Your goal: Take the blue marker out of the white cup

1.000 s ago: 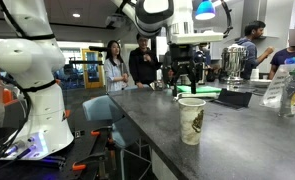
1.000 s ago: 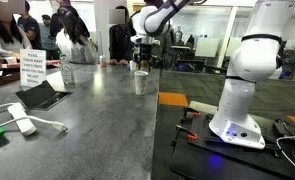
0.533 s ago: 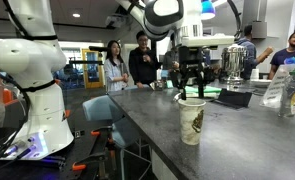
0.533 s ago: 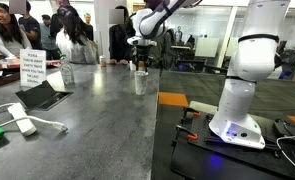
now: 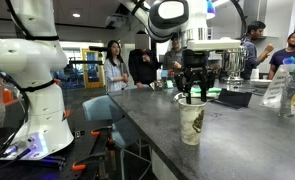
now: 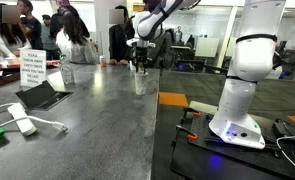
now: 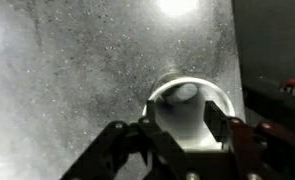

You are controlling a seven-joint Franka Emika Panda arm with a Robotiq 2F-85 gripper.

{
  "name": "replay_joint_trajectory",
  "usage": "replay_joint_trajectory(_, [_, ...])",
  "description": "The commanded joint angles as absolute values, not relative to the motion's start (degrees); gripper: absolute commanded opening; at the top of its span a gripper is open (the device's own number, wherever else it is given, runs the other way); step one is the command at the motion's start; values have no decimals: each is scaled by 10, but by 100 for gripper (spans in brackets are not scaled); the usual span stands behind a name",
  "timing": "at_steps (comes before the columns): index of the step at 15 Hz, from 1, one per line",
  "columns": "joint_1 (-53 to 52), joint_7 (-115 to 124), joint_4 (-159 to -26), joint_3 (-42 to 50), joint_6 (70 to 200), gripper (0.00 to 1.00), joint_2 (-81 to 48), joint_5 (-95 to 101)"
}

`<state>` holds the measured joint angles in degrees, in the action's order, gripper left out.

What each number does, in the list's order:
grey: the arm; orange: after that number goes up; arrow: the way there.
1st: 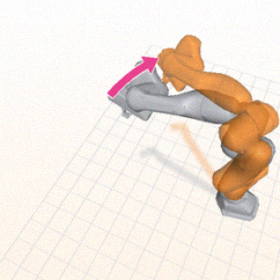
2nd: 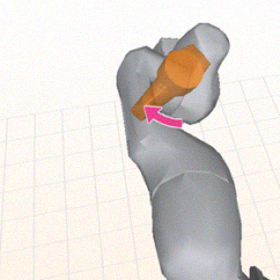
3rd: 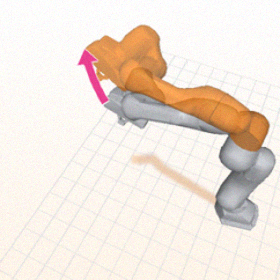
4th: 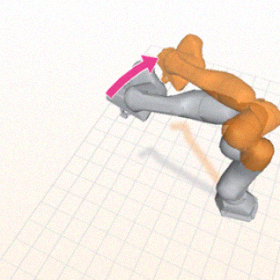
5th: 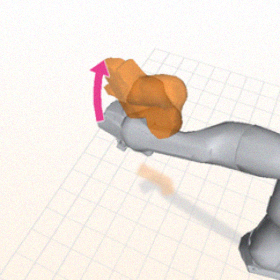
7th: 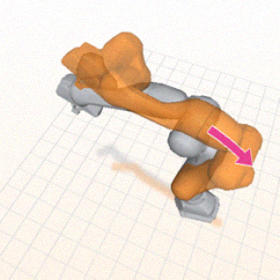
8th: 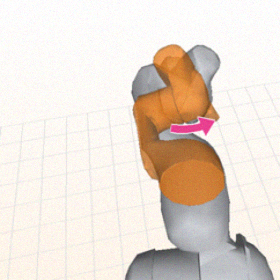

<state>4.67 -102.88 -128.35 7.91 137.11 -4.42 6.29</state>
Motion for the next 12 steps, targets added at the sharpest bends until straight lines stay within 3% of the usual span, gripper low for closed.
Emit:
replay_joint_trajectory(1, [61, -1059, -1270, 65, 1361, 51, -52, 39])
replay_joint_trajectory(12, [68, -1076, -1286, 61, 1368, 50, -36, 32])
